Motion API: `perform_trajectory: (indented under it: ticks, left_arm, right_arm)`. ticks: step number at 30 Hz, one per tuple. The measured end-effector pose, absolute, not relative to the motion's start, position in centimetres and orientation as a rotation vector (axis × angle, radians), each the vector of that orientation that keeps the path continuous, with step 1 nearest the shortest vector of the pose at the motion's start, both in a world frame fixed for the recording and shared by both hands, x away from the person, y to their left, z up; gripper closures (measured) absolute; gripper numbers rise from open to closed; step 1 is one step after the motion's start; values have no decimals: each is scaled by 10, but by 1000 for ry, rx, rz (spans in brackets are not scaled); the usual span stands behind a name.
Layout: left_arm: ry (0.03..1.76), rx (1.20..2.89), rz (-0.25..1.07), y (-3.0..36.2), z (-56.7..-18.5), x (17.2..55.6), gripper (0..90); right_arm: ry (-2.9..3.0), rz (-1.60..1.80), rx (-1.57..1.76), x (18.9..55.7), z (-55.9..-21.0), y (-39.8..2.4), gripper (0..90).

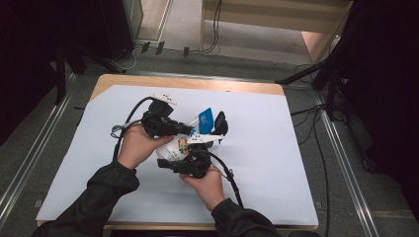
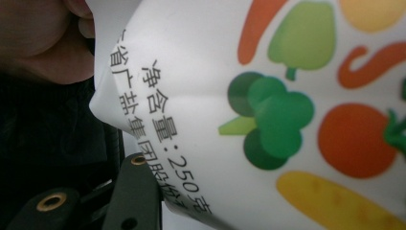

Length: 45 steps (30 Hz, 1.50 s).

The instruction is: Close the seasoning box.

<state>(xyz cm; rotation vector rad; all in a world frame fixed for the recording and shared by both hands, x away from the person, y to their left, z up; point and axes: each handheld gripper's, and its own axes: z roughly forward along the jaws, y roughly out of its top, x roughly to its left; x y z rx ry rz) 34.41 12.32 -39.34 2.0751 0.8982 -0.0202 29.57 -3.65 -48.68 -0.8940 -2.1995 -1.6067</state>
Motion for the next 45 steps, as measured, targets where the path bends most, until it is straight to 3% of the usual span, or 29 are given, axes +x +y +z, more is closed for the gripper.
perform_trajectory:
  ticks: [45]
  left_arm:
    - [887,2077,-21,123,-396,346,811]
  right_arm:
    - [-2178,-1597,-902,295,-486,-37,617]
